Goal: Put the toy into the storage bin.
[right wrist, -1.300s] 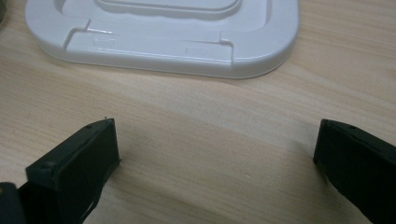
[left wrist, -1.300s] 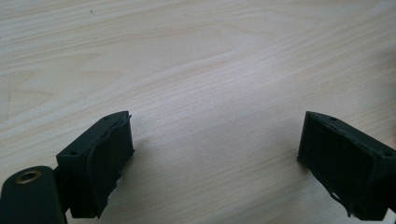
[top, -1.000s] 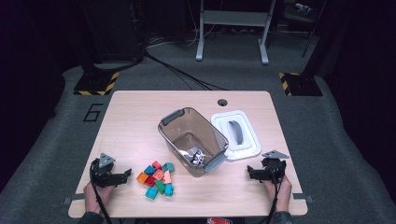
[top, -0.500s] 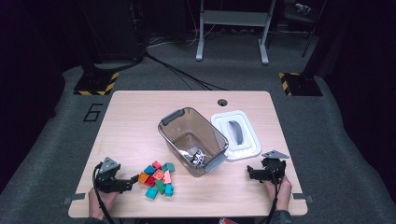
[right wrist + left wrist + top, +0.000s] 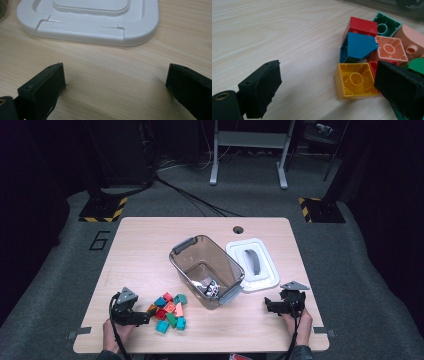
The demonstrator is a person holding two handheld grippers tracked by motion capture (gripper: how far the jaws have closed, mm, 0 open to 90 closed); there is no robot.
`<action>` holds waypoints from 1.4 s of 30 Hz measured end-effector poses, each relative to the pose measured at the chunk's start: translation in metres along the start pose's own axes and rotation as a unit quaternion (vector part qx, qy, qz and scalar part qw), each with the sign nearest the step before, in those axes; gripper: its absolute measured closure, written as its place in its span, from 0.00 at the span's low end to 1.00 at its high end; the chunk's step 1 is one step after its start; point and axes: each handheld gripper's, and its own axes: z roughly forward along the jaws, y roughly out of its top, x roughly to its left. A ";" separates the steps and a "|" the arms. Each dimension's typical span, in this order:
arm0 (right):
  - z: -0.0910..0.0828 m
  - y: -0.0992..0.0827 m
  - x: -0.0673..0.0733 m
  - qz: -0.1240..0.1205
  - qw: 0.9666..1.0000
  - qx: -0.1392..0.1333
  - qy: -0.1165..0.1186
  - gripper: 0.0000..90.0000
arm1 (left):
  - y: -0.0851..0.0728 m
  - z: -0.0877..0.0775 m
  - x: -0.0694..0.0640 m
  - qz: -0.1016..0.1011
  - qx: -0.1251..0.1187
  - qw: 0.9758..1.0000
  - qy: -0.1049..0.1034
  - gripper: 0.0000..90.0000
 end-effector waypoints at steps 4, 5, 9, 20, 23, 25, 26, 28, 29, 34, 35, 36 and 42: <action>0.000 0.000 0.000 -0.001 1.000 0.000 0.000 0.02 | -0.004 0.001 0.009 -0.008 0.007 1.000 0.020 0.10; 0.000 0.000 0.000 -0.001 1.000 -0.001 0.000 0.02 | -0.005 0.000 0.013 -0.011 0.012 1.000 0.024 0.10; 0.000 0.000 0.000 -0.002 1.000 -0.001 0.003 0.03 | -0.008 -0.003 0.023 -0.030 0.009 0.999 0.029 0.11; 0.000 0.000 0.000 -0.001 1.000 -0.001 0.001 0.03 | 0.005 -0.001 0.007 -0.038 0.013 0.999 0.024 0.13; 0.000 0.000 0.000 -0.001 1.000 -0.001 0.002 0.03 | 0.002 0.004 0.007 -0.036 0.030 0.998 0.029 0.18; 0.000 0.000 0.000 -0.002 1.000 -0.001 0.003 0.03 | -0.001 0.002 0.009 -0.044 0.034 0.998 0.022 0.27; 0.000 0.000 0.000 -0.005 1.000 -0.001 0.006 0.04 | -0.001 0.001 0.010 -0.045 0.038 0.998 0.022 0.31; -0.001 0.000 0.000 -0.004 1.000 -0.001 0.005 0.04 | -0.003 -0.003 0.012 -0.046 0.039 0.998 0.022 0.40; -0.001 0.000 0.000 -0.005 1.000 -0.001 0.004 0.05 | -0.004 -0.004 0.012 -0.047 0.036 0.998 0.027 0.42; -0.001 0.000 0.000 -0.006 1.000 -0.001 0.005 0.05 | -0.008 -0.010 0.018 -0.056 0.039 0.997 0.020 0.44; -0.001 0.000 0.000 -0.006 1.000 -0.001 0.005 0.05 | -0.007 -0.010 0.018 -0.060 0.036 0.997 0.021 0.42; -0.001 0.000 0.000 -0.006 1.000 -0.001 0.005 0.05 | -0.007 -0.010 0.019 -0.060 0.033 0.997 0.021 0.39; -0.001 0.000 0.000 -0.006 1.000 -0.001 0.005 0.05 | 0.003 -0.007 0.018 -0.056 0.039 0.998 0.017 0.47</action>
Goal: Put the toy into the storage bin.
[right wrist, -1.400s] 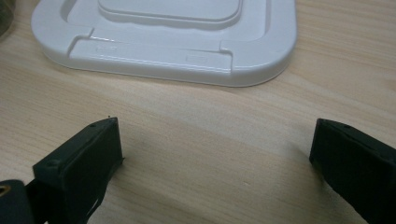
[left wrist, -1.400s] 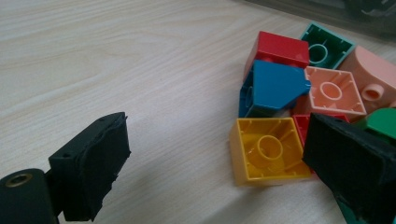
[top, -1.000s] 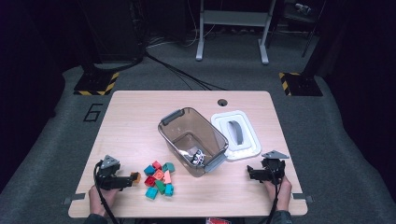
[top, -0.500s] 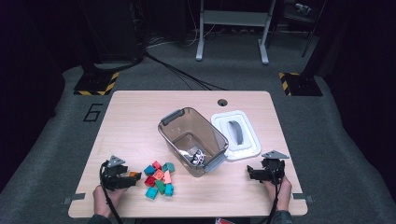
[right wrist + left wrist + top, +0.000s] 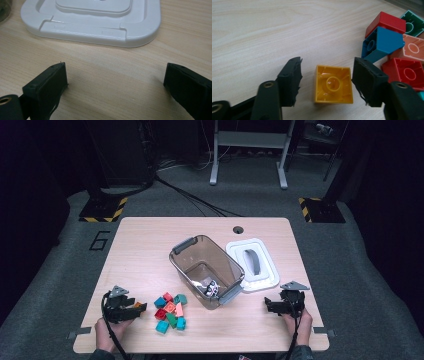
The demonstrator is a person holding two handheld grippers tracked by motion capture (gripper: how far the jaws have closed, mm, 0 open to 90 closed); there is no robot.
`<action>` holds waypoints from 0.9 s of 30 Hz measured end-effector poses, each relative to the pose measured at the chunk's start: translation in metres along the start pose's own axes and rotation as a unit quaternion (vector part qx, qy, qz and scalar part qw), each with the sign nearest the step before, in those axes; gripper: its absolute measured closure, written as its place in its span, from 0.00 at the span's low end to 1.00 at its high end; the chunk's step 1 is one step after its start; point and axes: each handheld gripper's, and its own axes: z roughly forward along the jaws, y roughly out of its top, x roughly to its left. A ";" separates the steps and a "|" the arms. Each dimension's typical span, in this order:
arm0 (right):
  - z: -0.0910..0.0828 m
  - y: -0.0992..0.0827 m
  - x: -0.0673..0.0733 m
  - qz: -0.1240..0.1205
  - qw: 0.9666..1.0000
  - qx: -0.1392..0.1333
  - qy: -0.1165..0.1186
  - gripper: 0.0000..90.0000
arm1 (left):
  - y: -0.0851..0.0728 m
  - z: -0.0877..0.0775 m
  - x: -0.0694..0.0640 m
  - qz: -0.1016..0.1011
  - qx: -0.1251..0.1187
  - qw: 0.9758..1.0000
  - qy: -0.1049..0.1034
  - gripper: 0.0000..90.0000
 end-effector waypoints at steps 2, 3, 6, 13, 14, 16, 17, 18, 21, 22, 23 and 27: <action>0.000 0.000 0.000 0.000 1.000 0.000 0.000 0.05 | 0.002 0.002 -0.002 0.005 0.005 1.000 0.008 0.55; 0.000 0.000 0.000 0.000 1.000 0.000 0.000 0.05 | 0.003 0.002 -0.002 0.008 0.012 1.000 0.009 0.58; 0.000 0.000 0.000 0.000 1.000 0.000 0.000 0.05 | 0.003 0.005 -0.004 0.012 0.015 1.000 0.014 0.62; 0.001 0.000 0.000 -0.001 1.000 -0.002 0.002 0.05 | 0.005 0.001 -0.002 0.013 0.017 1.000 0.012 0.65; 0.001 0.001 0.000 -0.002 1.000 -0.001 0.001 0.05 | 0.005 0.001 -0.002 0.005 0.008 1.000 0.010 0.65; 0.001 0.001 0.000 0.003 1.000 -0.002 0.000 0.05 | 0.008 -0.003 0.000 0.001 0.006 1.000 0.005 0.65; 0.001 0.001 0.000 0.003 1.000 -0.002 0.000 0.05 | 0.009 -0.005 0.001 0.001 0.004 1.000 0.004 0.65; 0.002 0.002 0.001 0.003 1.000 -0.001 0.000 0.04 | 0.011 -0.006 0.002 0.000 0.000 1.000 0.002 0.65; 0.003 0.002 0.000 0.000 1.000 0.001 0.003 0.04 | 0.018 -0.011 0.004 0.000 -0.004 1.000 0.000 0.65; 0.004 0.003 0.001 0.003 1.000 -0.003 0.002 0.03 | 0.020 -0.011 0.004 0.001 -0.007 1.000 -0.001 0.65; 0.004 0.003 0.001 0.002 1.000 0.000 0.001 0.03 | 0.024 -0.012 0.004 0.004 -0.008 1.000 0.000 0.65; 0.003 0.002 0.001 -0.005 1.000 0.001 0.005 0.03 | 0.039 -0.016 0.003 0.016 -0.009 1.000 -0.003 0.65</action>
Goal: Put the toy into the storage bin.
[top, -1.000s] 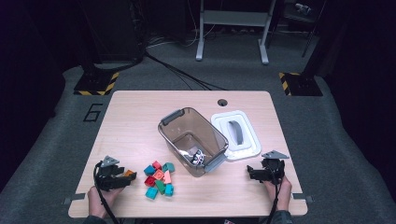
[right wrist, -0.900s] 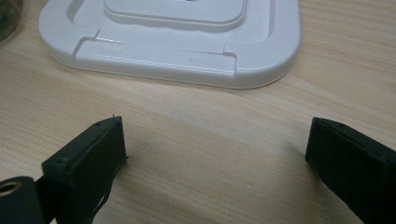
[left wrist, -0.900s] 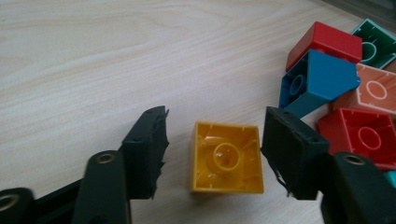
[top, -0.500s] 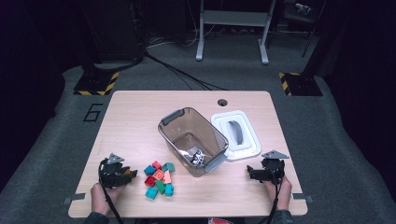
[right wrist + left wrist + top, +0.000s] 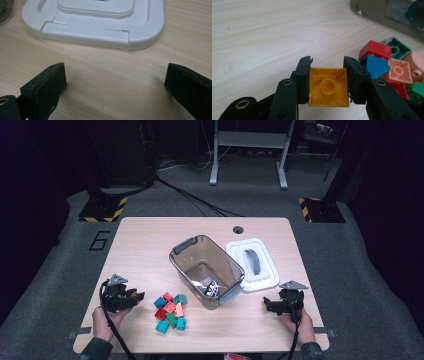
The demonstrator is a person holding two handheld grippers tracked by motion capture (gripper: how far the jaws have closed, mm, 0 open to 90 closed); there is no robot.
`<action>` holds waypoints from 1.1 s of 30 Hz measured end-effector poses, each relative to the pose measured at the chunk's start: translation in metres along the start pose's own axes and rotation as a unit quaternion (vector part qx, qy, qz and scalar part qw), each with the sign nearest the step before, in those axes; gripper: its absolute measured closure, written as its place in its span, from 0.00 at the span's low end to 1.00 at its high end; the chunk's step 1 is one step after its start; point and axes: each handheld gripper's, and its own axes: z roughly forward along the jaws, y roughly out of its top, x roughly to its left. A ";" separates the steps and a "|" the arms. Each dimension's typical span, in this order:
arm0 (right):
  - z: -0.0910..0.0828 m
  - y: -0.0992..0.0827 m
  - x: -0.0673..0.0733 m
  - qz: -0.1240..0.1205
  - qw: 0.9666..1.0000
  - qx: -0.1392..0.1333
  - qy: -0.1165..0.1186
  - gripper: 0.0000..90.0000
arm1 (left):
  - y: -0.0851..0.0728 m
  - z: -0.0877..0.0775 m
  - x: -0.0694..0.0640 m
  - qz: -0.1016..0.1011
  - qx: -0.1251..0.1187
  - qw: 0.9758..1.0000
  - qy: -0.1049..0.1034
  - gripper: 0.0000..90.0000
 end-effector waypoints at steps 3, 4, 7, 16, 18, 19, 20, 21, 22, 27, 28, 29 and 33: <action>0.000 0.000 0.001 0.003 1.000 0.000 -0.001 0.03 | 0.013 -0.003 -0.001 0.007 0.001 1.000 -0.005 0.65; 0.000 0.000 0.001 0.000 1.000 -0.002 0.001 0.04 | 0.018 -0.003 -0.002 0.009 -0.001 1.000 -0.005 0.65; 0.001 0.001 0.002 -0.012 1.000 0.000 0.013 0.03 | 0.032 -0.004 -0.004 0.027 0.006 1.000 -0.011 0.65; 0.004 0.003 0.000 -0.021 0.999 0.006 0.024 0.00 | 0.068 -0.007 -0.008 0.043 -0.003 0.999 -0.023 0.65; 0.004 0.003 0.000 -0.022 0.999 0.006 0.025 0.00 | 0.076 -0.008 -0.009 0.047 -0.001 0.998 -0.029 0.65; 0.004 0.003 0.000 -0.022 0.999 0.006 0.025 0.00 | 0.079 -0.008 -0.010 0.047 -0.008 0.998 -0.030 0.65; 0.004 0.003 0.000 -0.023 0.999 0.005 0.025 0.00 | 0.083 -0.008 -0.012 0.051 -0.007 0.998 -0.029 0.65; 0.004 0.003 0.000 -0.023 0.999 0.006 0.025 0.00 | 0.086 -0.009 -0.013 0.052 -0.008 0.998 -0.035 0.65; 0.004 0.003 0.000 -0.023 0.999 0.005 0.025 0.00 | 0.089 -0.010 -0.013 0.055 -0.008 0.998 -0.036 0.65; 0.004 0.003 0.000 -0.021 0.999 0.006 0.025 0.00 | 0.110 -0.012 -0.021 0.077 -0.014 0.996 -0.040 0.65; 0.004 0.003 0.000 -0.021 0.999 0.006 0.026 0.00 | 0.113 -0.011 -0.022 0.082 -0.014 0.996 -0.040 0.65; 0.004 0.003 0.000 -0.021 0.999 0.006 0.026 0.00 | 0.117 -0.011 -0.024 0.082 -0.016 0.996 -0.043 0.65; 0.004 0.004 0.000 -0.020 0.999 0.006 0.025 0.00 | 0.131 -0.010 -0.032 0.094 -0.021 0.994 -0.050 0.65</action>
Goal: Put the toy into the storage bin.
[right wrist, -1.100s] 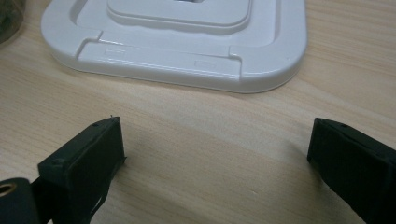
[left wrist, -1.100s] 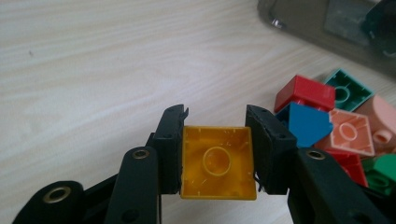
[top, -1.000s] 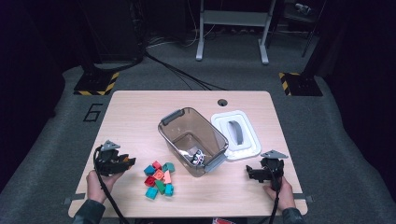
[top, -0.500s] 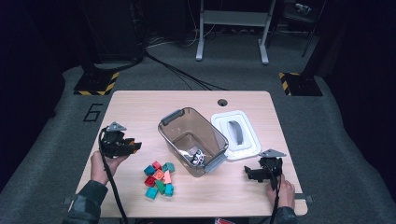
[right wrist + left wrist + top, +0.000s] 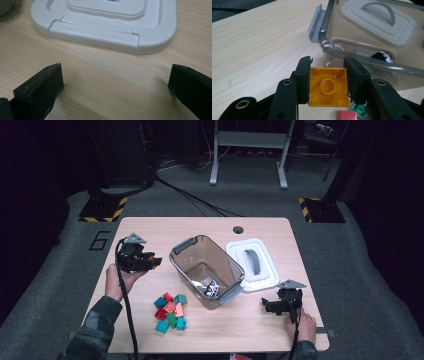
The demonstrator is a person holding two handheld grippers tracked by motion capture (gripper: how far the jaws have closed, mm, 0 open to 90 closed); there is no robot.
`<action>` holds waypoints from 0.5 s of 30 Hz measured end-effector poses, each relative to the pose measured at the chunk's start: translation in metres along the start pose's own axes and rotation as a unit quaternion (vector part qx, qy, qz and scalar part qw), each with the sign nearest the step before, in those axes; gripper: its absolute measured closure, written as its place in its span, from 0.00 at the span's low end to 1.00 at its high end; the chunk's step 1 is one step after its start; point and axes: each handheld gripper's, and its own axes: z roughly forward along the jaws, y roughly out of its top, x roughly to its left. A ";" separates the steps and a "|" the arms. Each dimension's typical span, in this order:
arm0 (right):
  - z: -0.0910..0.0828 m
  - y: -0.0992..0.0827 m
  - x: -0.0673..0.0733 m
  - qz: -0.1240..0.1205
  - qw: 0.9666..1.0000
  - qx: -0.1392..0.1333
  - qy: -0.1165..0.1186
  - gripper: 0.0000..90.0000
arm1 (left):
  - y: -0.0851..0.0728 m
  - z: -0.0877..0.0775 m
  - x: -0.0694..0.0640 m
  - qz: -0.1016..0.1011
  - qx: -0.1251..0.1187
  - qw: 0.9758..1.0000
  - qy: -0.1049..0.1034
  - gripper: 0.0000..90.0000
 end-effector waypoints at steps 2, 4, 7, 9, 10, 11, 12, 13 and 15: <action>0.000 0.000 0.001 0.007 1.000 0.001 0.001 0.00 | 0.008 0.002 -0.004 0.012 0.001 1.000 -0.002 0.65; 0.000 0.000 0.001 0.003 1.000 0.000 0.002 0.00 | 0.014 0.004 -0.006 0.021 0.004 1.000 -0.005 0.65; 0.000 0.001 0.001 0.004 1.000 0.000 0.002 0.00 | 0.023 0.010 -0.010 0.030 0.002 1.000 -0.007 0.65; 0.001 0.001 0.001 0.004 1.000 0.000 0.002 0.00 | 0.028 0.015 -0.012 0.032 0.004 0.999 -0.013 0.65; 0.001 0.001 0.001 0.004 1.000 0.000 0.002 0.00 | 0.030 0.018 -0.013 0.033 0.007 0.999 -0.016 0.65; 0.001 0.001 0.001 0.004 1.000 0.000 0.003 0.00 | 0.031 0.022 -0.014 0.036 0.008 0.999 -0.017 0.65; 0.001 0.001 0.000 0.002 1.000 -0.001 0.002 0.00 | 0.032 0.025 -0.015 0.038 0.007 0.999 -0.019 0.65; 0.001 0.001 0.001 0.003 1.000 0.000 0.003 0.00 | 0.034 0.028 -0.016 0.039 0.007 0.999 -0.025 0.65; 0.001 0.001 0.000 0.002 1.000 -0.001 0.003 0.00 | 0.036 0.035 -0.017 0.040 0.009 0.999 -0.029 0.65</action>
